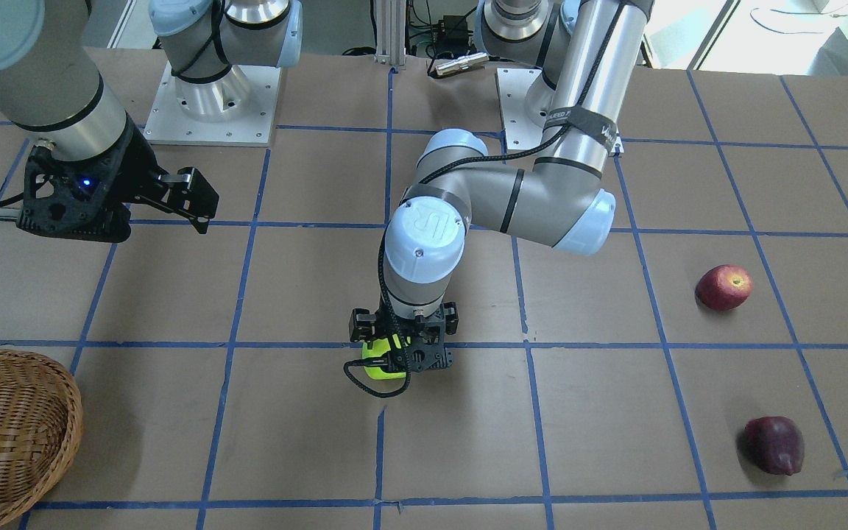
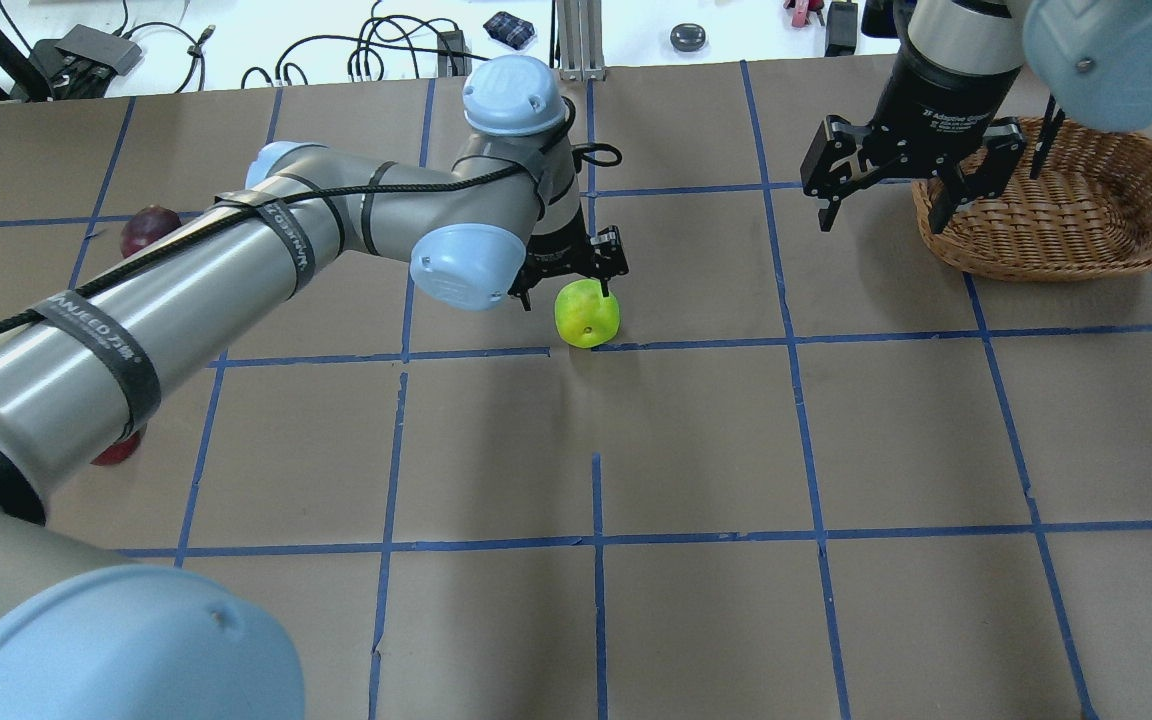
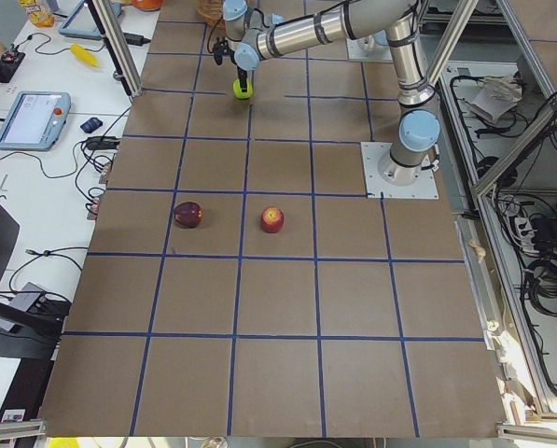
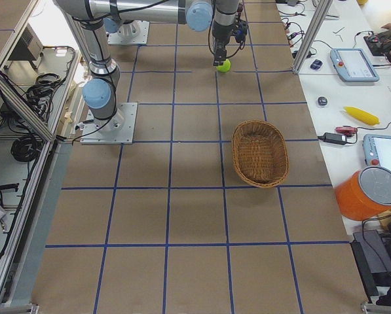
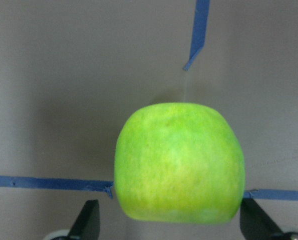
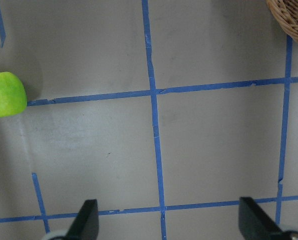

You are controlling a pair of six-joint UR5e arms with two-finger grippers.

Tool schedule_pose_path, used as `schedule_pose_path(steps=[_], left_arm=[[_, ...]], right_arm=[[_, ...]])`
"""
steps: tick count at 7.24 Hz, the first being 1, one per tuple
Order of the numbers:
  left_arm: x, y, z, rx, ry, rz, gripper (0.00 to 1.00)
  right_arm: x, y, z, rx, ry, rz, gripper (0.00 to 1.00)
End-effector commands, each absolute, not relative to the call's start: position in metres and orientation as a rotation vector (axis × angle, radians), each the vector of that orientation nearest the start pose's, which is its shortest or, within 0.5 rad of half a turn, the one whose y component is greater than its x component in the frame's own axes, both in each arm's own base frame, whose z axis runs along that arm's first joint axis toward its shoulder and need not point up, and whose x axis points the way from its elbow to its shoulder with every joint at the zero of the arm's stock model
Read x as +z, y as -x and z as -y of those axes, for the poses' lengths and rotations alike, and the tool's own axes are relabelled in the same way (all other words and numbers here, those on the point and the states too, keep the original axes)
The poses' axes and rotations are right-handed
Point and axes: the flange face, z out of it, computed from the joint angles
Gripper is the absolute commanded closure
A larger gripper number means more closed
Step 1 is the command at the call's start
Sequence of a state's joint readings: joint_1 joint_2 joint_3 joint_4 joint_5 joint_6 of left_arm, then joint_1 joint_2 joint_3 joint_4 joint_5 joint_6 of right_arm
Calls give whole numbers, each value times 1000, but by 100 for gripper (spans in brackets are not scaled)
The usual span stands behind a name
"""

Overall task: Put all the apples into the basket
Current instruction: 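Carry the green apple with the left gripper to table center and release, then grasp the red apple with the left gripper while the right grasps the green apple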

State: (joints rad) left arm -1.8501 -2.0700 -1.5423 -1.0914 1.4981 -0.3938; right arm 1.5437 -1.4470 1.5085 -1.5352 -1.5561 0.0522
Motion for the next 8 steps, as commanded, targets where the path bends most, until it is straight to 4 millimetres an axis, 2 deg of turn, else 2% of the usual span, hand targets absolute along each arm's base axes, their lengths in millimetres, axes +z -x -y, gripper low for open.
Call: schedule_pose_path(steps=[1,2,3,4,5,6,7,8], left_arm=[[304,202,602,185,121,-3184,0],[315,146,600,217,118,-3082,0],[321,98,597,218,143,-2900,0],[323,72,586,259,87,-2876,0],[319,37,576,318,-75,-2879,0],[305,-17,568,352,-108,-2890,0],[295,-64,562,323,-165,-2895,0],[276,-113,550,382,-215,-2919,0]], right_arm=[[439,-126,554,113,-126,-3111,0],[425,-143,561,102,-107,-3110,0],[411,-163,569,83,-201,-3112,0],[388,-198,583,32,-243,-3106,0],[367,-253,582,-30,-205,-3101,0],[330,-288,589,-34,-171,-3099,0],[306,-315,585,-13,-145,-3101,0],[286,-335,585,-10,-106,-3081,0]])
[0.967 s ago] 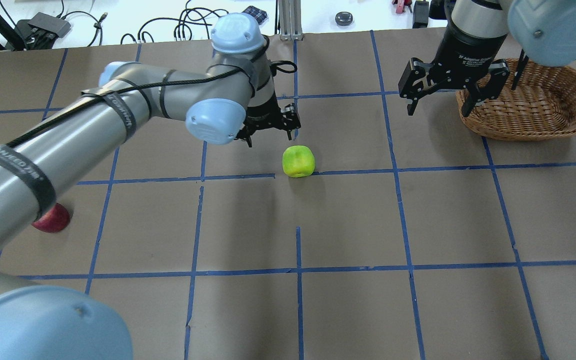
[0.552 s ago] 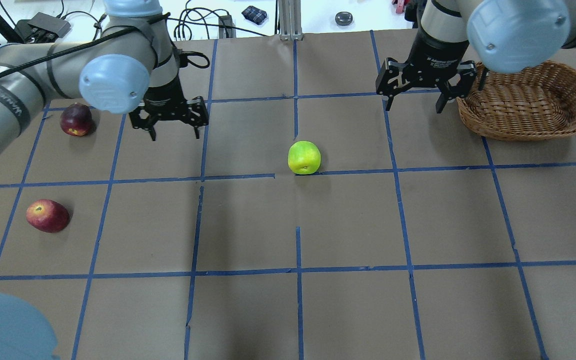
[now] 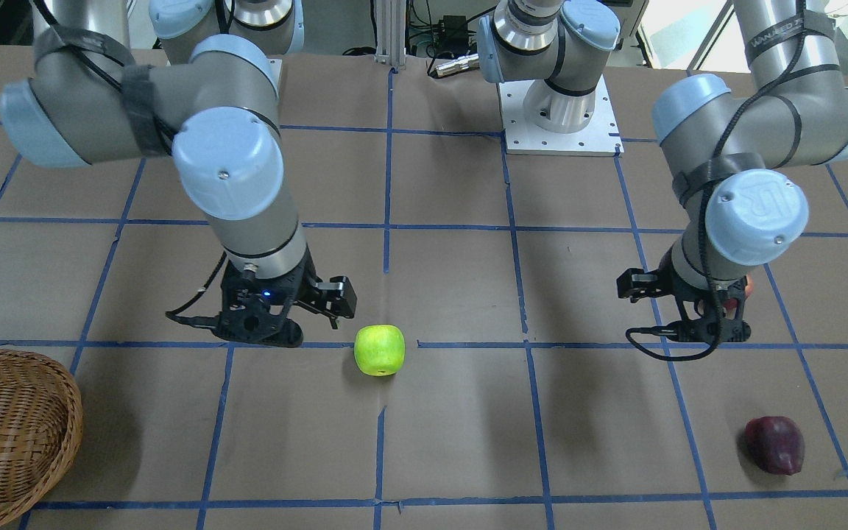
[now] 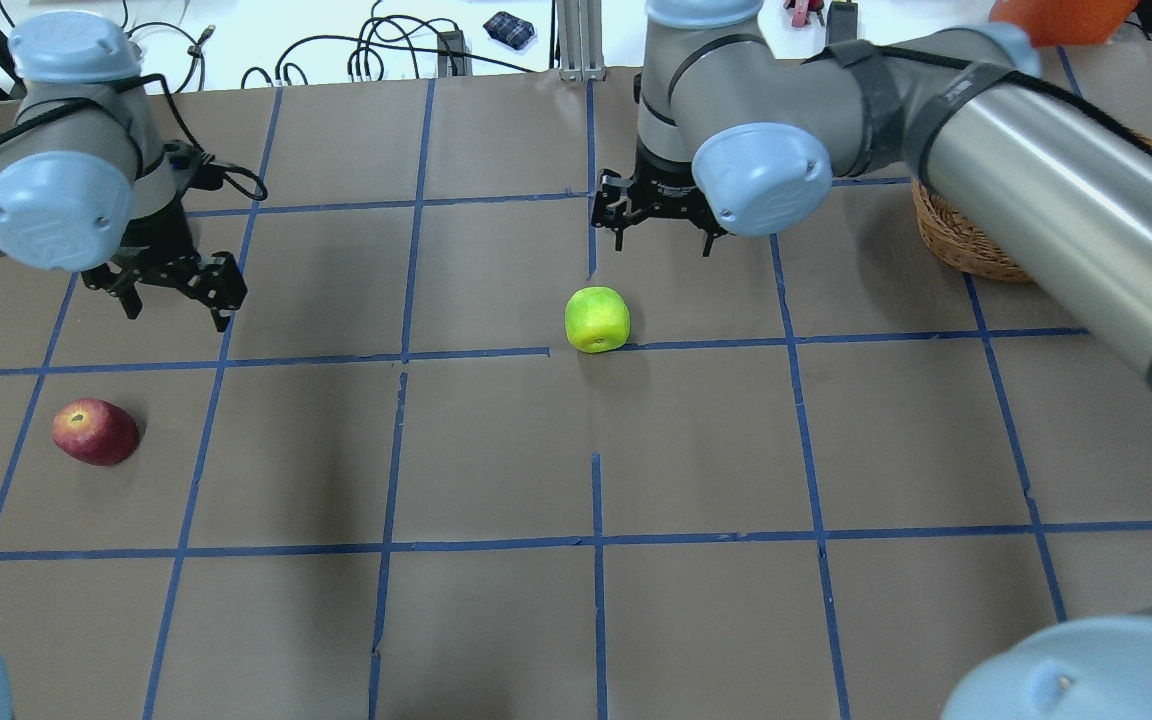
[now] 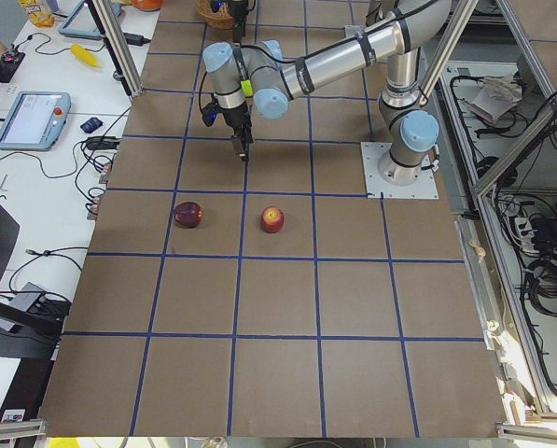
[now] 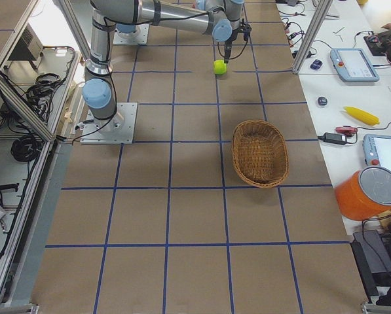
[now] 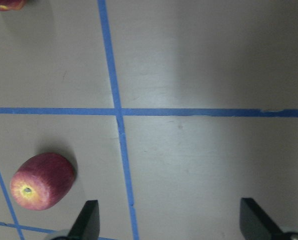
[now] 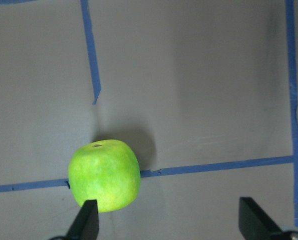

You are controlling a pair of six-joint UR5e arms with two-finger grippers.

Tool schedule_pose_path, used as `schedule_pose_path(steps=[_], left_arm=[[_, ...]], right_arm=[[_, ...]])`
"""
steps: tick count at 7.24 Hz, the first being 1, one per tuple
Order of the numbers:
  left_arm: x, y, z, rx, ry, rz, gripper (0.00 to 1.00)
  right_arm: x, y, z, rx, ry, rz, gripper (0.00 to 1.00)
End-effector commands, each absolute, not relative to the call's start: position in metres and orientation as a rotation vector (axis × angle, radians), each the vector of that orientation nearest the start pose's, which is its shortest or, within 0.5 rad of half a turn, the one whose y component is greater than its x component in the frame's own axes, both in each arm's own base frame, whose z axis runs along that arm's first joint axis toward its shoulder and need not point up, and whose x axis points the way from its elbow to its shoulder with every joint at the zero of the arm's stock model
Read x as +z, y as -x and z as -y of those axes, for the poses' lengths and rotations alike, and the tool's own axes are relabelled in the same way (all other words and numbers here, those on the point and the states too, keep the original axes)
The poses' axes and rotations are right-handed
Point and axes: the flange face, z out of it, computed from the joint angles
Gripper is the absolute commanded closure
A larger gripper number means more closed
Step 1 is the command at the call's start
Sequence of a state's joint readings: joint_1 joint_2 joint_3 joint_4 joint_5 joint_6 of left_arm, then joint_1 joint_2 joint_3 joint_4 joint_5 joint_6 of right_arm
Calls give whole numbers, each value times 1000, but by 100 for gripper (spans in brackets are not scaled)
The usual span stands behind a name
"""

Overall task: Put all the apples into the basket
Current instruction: 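Grasp the red apple with the left gripper while the right grasps the green apple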

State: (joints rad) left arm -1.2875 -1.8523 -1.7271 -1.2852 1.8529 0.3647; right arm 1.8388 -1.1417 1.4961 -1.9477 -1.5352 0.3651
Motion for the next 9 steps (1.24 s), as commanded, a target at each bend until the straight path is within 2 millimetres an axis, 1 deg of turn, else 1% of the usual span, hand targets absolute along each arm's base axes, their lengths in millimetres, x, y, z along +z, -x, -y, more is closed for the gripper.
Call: schedule_pose_path(steps=[1,2,3,4,5,6,7,9], left_arm=[[266,-162,542,396,-217,-2939,0],[256,-186,535,417,-242,-2953,0],[245,-191,533,461,-316,-2948,0],[224,-193,530,513,-379,-2925,0],[206,-195,526,541,-400,-2891,0],[193,-196,526,575,-406,-2898,0],[180,-196,526,602,-407,-2907,0],[167,-197,527,628,-402,-2917,0]], right_arm=[[269,-346,589,5,-94,-3042,0],[255,-346,589,39,-93,-3048,0],[245,-346,590,61,-92,-3053,0],[233,-347,590,87,-93,-3059,0],[224,-348,590,108,-92,-3063,0],[217,-350,590,121,-88,-3066,0],[208,-354,592,115,-81,-3063,0],[194,-358,591,137,-68,-3070,0]])
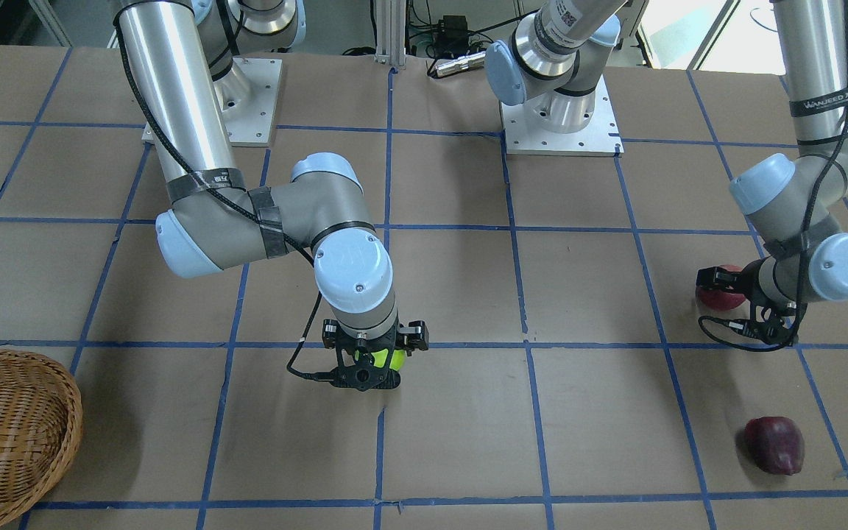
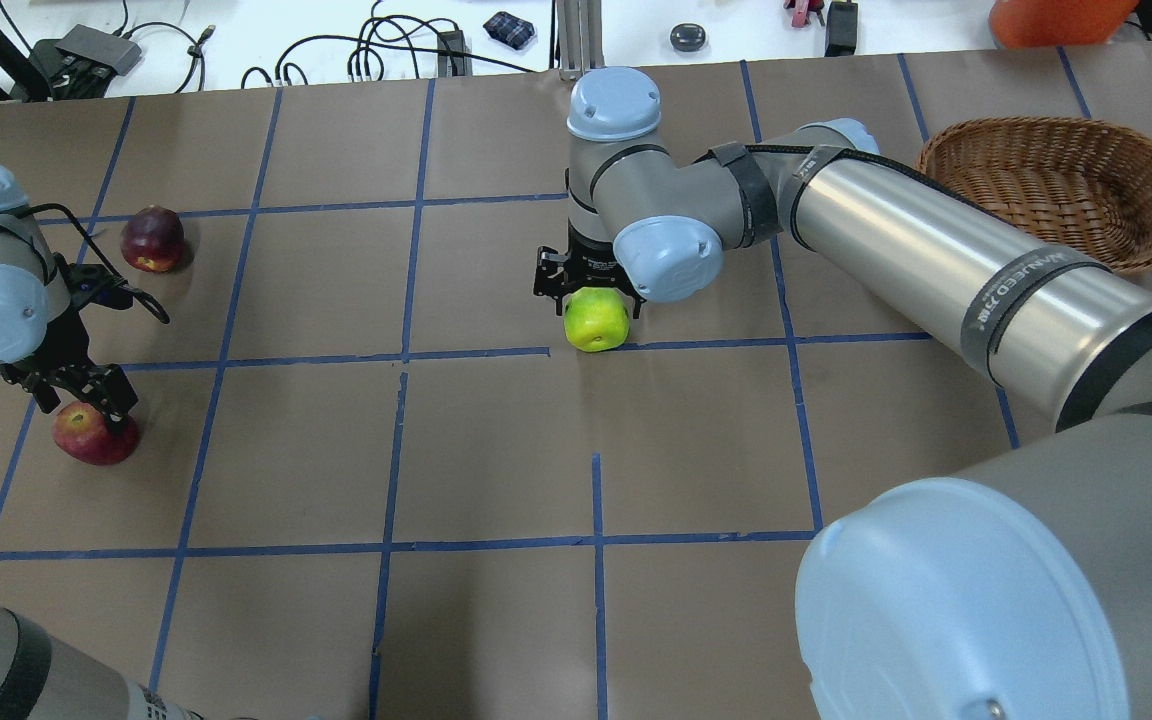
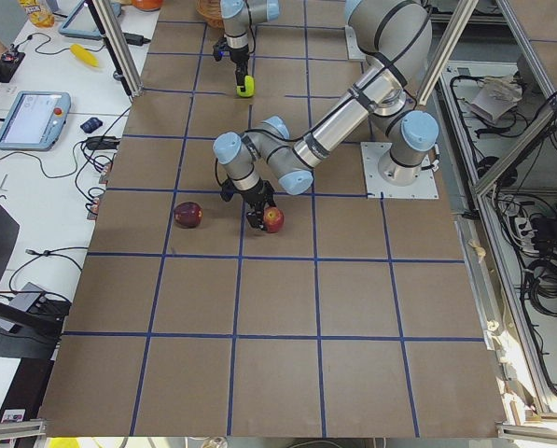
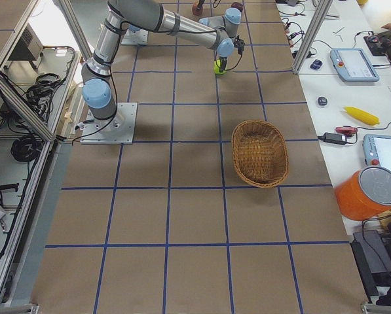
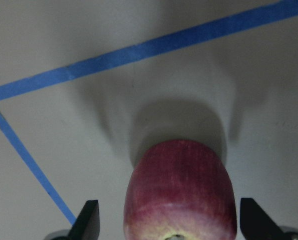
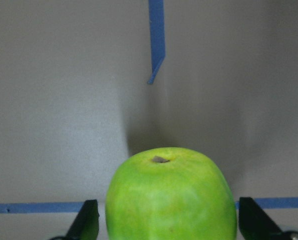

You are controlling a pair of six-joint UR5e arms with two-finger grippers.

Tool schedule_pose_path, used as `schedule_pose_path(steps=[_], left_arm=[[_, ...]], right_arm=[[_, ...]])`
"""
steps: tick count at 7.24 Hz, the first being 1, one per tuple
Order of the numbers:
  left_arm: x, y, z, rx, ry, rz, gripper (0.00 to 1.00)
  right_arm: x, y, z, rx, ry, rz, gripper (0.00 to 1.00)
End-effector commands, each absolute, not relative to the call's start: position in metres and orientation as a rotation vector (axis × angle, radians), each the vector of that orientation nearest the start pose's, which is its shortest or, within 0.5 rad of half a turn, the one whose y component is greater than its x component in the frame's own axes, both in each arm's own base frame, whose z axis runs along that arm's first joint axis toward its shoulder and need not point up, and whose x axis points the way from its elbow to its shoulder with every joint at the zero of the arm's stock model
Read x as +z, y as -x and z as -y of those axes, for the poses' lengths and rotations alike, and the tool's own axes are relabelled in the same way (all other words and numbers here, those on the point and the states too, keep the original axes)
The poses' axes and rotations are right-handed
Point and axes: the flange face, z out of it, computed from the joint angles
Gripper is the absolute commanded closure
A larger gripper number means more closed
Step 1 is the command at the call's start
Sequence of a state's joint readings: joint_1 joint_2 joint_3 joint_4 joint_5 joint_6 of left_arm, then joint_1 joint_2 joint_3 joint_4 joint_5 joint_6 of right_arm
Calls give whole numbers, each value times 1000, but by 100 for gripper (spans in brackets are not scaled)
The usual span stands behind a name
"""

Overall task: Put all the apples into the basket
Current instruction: 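Lift the green apple toward the basket while the left carries the red apple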

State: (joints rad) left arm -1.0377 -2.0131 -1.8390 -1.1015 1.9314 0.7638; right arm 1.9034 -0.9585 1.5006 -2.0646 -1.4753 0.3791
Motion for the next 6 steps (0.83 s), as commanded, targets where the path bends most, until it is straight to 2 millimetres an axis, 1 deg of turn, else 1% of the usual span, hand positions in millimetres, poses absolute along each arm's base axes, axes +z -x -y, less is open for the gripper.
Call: schedule_pose_path(steps=[1,2,3,4,5,6], left_arm=[[164,-197,527,632,-393,-2922,0],[167,-199,530,635,-386,-2910,44],[172,-198,531,620,-387,-2911,76],[188,-194,536,594,-390,-2905,83],[201,-189,549,627,-397,-2945,84],[231,-182,579,607,-351,-2999,84]], right_arm=[[191,-357,591,143,-68,-3072,0],[187,-357,589,151,-73,-3072,0],[193,-358,594,65,-78,-3064,28],[198,-356,593,60,-115,-3064,89],[212,-342,588,130,-228,-3100,100],[263,-304,587,166,-296,-3166,100]])
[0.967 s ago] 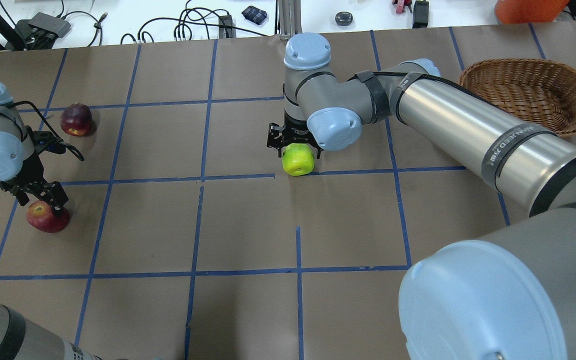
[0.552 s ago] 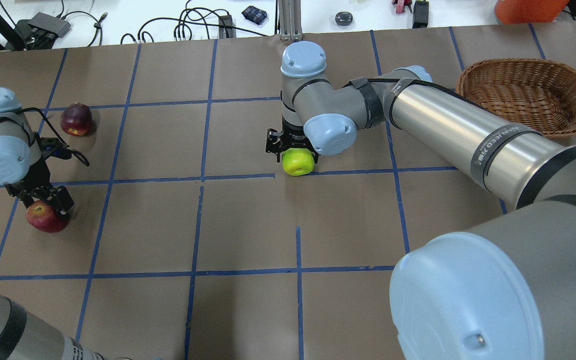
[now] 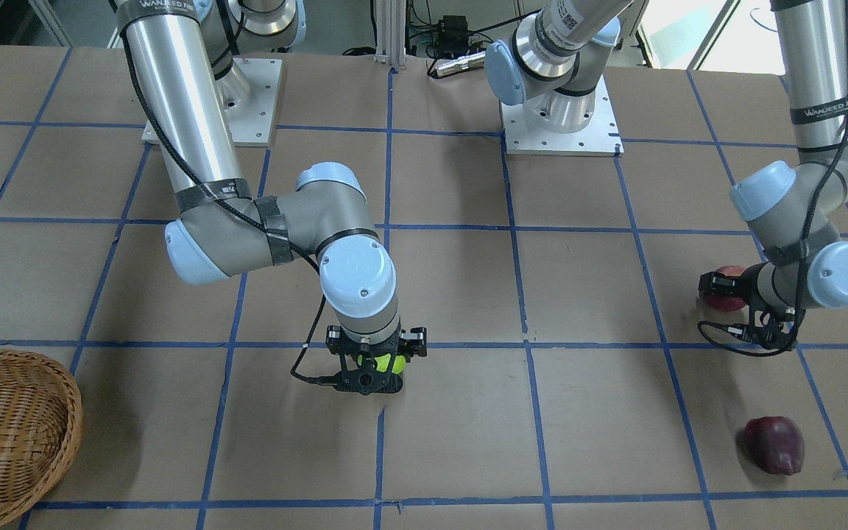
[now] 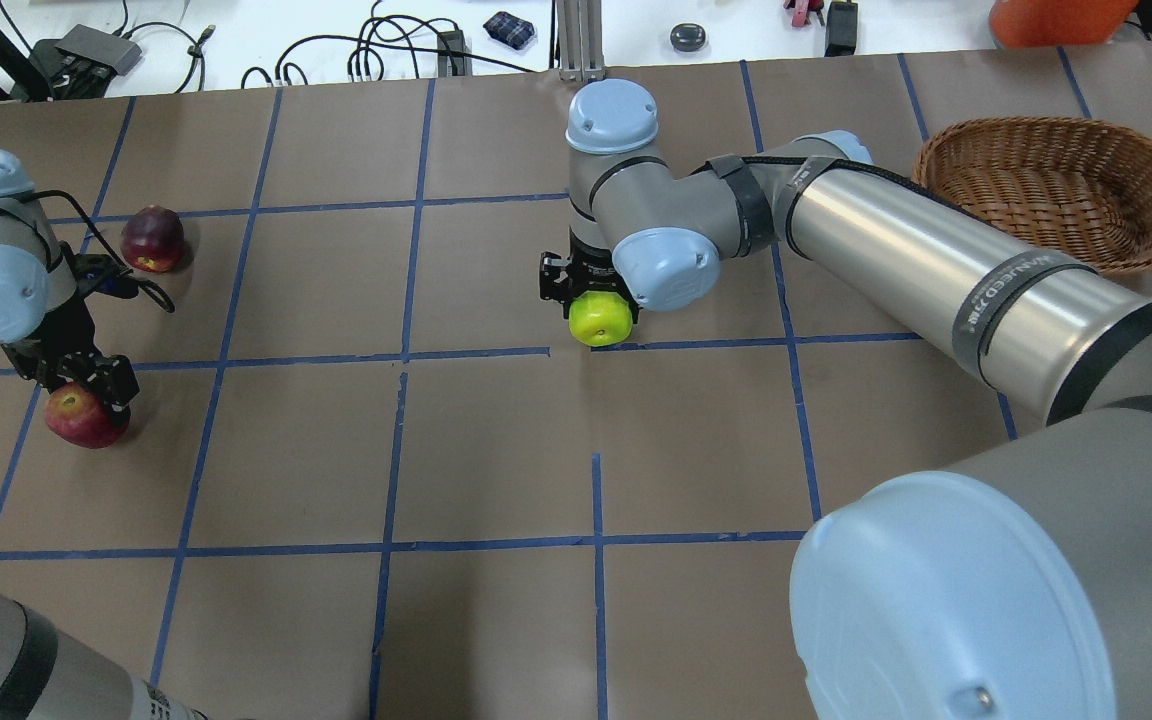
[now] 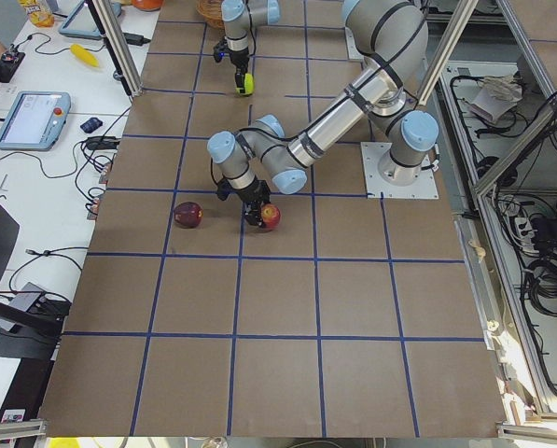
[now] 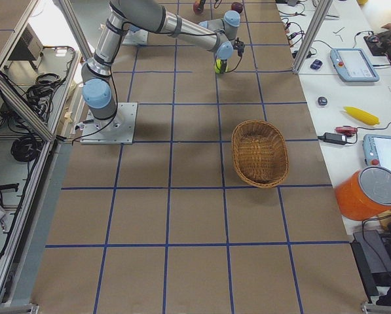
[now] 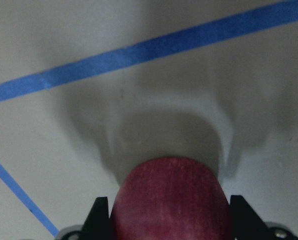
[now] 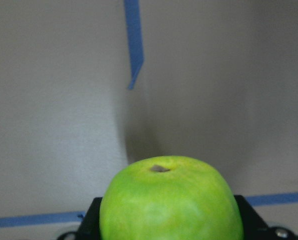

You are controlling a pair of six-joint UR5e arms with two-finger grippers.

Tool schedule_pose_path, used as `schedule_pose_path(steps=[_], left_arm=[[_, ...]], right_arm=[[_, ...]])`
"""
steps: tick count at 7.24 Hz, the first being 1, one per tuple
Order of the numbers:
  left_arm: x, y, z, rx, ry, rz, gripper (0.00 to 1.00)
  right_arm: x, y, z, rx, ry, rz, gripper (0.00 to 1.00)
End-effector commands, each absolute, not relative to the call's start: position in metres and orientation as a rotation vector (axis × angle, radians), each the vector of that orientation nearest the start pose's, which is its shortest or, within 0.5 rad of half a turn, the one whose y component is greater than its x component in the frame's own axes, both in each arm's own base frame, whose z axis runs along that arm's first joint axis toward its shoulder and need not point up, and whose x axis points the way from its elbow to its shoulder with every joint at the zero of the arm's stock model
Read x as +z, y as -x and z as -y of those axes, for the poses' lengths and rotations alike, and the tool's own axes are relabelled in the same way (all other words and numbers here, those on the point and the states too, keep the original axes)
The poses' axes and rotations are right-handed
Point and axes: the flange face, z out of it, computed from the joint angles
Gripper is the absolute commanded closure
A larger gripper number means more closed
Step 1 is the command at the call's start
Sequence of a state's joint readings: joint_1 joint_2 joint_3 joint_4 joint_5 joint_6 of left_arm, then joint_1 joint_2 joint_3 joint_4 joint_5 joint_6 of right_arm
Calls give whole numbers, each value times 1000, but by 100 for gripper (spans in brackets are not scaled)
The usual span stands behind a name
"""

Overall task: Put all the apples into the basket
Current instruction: 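Lift the green apple toward the basket while the left carries the red apple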

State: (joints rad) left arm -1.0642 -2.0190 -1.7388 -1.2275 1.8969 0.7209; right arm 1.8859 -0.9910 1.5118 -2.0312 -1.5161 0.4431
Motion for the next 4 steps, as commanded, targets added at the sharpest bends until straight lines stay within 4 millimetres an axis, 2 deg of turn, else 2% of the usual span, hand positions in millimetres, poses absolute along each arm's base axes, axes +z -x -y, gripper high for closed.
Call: schedule_pose_path(steps=[1,2,3,4], left_arm=[[267,-146,608,612,-342,-2982,84],[286,-94,631,569,-192,-2964,84],[288,-39,641,511,-51,-3026,84],[285,15,642,498,59,-3035,84]], right_arm=[[307,-227,603,163,-463,-3174,100],[349,-147,608,160,-608,-3146,100],[365,-66,614,150,-586,-3169,100],[367,5,617,159,-442,-3212,100]])
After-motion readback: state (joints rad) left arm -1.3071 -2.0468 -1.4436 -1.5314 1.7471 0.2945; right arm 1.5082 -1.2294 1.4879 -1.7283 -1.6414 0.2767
